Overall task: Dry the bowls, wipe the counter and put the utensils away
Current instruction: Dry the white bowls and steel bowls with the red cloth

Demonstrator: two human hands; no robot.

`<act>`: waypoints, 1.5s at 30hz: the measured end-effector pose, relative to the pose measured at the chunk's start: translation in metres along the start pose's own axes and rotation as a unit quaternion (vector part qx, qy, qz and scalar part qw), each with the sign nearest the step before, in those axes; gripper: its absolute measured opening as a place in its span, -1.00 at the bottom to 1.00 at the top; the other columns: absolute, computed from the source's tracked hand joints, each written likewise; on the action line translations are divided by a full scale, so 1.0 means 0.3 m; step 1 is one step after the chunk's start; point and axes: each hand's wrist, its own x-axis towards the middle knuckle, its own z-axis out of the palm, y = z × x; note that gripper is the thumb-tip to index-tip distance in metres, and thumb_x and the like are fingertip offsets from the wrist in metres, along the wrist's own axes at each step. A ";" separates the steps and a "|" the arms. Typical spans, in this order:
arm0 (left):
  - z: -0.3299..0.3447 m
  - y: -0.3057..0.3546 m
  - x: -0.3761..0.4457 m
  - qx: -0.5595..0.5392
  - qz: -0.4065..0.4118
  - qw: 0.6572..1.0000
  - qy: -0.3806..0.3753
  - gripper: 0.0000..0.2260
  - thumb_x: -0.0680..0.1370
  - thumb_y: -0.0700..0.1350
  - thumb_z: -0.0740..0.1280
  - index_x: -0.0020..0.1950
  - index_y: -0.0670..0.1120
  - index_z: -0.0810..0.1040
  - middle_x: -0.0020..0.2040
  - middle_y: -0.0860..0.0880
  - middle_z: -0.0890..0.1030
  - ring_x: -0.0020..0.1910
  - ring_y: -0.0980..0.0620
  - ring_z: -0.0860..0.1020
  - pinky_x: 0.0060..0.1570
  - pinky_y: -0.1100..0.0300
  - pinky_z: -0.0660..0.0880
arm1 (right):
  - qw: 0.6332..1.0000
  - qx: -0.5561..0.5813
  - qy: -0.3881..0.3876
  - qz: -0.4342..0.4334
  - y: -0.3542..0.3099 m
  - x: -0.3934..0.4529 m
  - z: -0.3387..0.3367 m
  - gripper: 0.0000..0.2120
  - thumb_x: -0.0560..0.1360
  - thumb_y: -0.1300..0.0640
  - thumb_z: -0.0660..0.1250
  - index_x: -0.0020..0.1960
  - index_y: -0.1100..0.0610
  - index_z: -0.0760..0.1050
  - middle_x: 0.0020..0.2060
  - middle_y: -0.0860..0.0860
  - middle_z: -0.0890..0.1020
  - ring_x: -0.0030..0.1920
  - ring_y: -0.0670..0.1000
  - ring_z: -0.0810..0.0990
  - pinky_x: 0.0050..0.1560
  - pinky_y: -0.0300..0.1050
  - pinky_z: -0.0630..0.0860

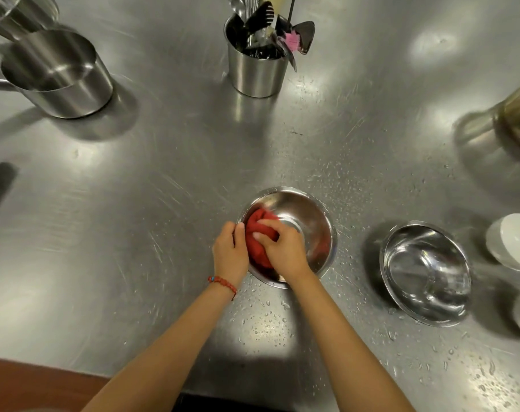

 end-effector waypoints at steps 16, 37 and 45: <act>-0.017 -0.007 0.024 0.006 0.016 1.000 -0.007 -0.64 0.58 -0.18 0.17 -0.41 0.00 0.25 -0.47 0.06 0.30 -0.48 0.13 0.25 -0.49 0.40 0.26 | 0.994 -0.017 0.104 0.004 -0.056 0.031 0.022 -0.81 0.46 0.13 0.35 0.07 0.04 0.52 -0.01 0.04 0.63 -0.02 0.00 0.52 -0.02 -0.21 0.37; 0.025 0.034 -0.027 -0.052 -0.050 0.995 0.068 -0.60 0.59 -0.15 0.18 -0.46 -0.02 0.25 -0.49 0.05 0.30 -0.48 0.13 0.25 -0.48 0.38 0.26 | 0.968 -0.248 0.015 -0.043 0.007 -0.018 -0.069 -0.75 0.52 0.11 0.26 0.19 0.06 0.47 0.12 0.15 0.50 0.08 0.20 0.51 0.09 0.06 0.45; 0.031 0.017 -0.021 -0.051 -0.052 0.995 0.066 -0.63 0.60 -0.15 0.15 -0.43 -0.06 0.32 -0.46 0.04 0.35 -0.46 0.14 0.30 -0.47 0.41 0.28 | 0.978 -0.199 -0.016 -0.055 0.016 -0.029 -0.032 -0.75 0.48 0.16 0.32 0.15 0.09 0.53 0.10 0.13 0.59 0.10 0.15 0.53 0.11 -0.15 0.33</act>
